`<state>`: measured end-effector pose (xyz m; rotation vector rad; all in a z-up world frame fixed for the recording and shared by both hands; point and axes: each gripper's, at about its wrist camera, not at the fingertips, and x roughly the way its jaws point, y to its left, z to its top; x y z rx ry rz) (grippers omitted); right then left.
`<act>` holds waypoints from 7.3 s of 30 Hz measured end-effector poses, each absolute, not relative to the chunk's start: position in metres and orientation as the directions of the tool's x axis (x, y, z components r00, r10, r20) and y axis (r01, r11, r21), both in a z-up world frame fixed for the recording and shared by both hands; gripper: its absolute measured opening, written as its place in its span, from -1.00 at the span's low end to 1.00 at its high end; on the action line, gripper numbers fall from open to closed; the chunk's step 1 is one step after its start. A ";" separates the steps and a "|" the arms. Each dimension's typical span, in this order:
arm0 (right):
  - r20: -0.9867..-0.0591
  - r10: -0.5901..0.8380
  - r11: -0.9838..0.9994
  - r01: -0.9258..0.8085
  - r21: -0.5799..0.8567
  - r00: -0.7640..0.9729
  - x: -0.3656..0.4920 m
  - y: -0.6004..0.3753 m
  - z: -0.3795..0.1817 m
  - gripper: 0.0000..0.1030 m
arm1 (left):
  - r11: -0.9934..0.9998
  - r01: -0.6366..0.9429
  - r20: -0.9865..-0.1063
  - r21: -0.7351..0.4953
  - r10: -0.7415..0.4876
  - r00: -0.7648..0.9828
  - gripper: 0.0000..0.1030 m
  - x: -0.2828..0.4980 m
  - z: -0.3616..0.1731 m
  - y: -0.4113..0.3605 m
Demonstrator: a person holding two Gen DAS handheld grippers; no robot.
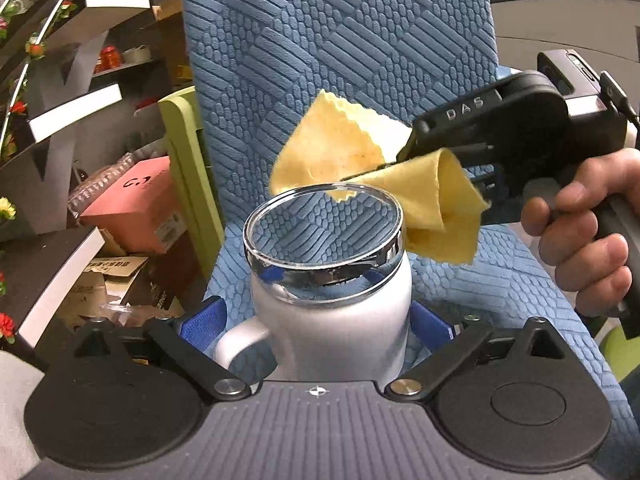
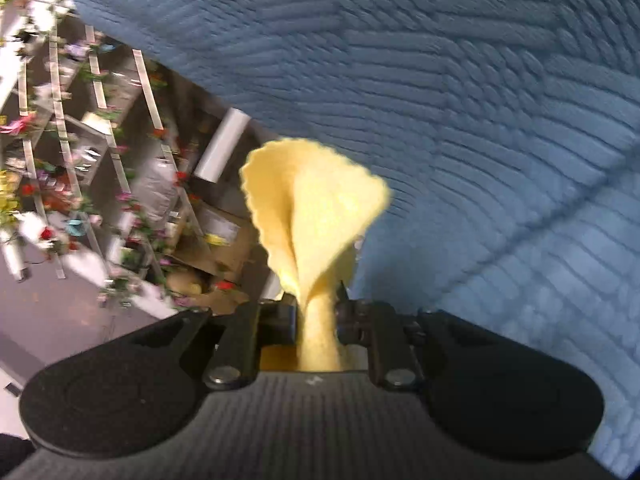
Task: Clean container
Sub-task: 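Wipe the yellow cloth around the metal rim with the right gripper, then sweep the cloth across the rim and mug side with the right gripper, then lift the yellow cloth away from the mug with the right gripper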
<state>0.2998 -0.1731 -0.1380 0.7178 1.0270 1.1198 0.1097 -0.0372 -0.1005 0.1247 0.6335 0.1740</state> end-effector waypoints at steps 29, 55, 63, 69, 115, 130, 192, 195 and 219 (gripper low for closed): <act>-0.336 0.938 0.342 -0.363 0.867 0.082 0.306 -0.179 -0.145 -0.65 | 0.974 0.198 -0.563 0.110 -0.103 0.820 0.76 0.124 -0.108 -0.010; -0.310 0.951 0.274 -0.416 0.867 -0.021 0.319 -0.166 -0.150 -0.64 | 0.988 0.024 -0.536 0.152 0.062 0.842 0.77 0.111 -0.105 -0.037; -0.375 0.921 0.300 -0.432 0.851 -0.100 0.333 -0.142 -0.165 -0.64 | 0.978 0.162 -0.562 0.133 -0.060 0.825 0.76 0.122 -0.095 -0.019; -0.293 0.944 0.206 -0.426 0.881 -0.149 0.338 -0.132 -0.159 -0.64 | 0.958 0.257 -0.578 0.125 -0.140 0.804 0.76 0.119 -0.092 -0.013; -0.356 0.933 0.325 -0.308 0.894 -0.050 0.329 -0.157 -0.180 -0.64 | 0.984 0.123 -0.572 0.132 -0.025 0.820 0.77 0.127 -0.093 -0.032; -0.395 0.917 0.393 -0.263 0.881 0.049 0.320 -0.172 -0.179 -0.64 | 0.988 -0.062 -0.570 0.141 0.132 0.811 0.77 0.138 -0.096 -0.054; -0.541 0.575 0.818 -0.403 0.411 0.614 0.174 -0.173 -0.025 -0.66 | 0.968 0.238 -0.562 0.078 -0.154 0.813 0.78 0.114 -0.085 -0.015; -0.587 0.587 0.803 -0.490 0.338 0.558 0.175 -0.146 -0.024 -0.69 | 0.973 0.226 -0.557 0.054 -0.158 0.815 0.78 0.116 -0.085 -0.013; -0.623 0.631 0.751 -0.567 0.339 0.462 0.189 -0.126 -0.029 -0.68 | 0.976 0.216 -0.547 0.028 -0.165 0.821 0.67 0.119 -0.086 -0.007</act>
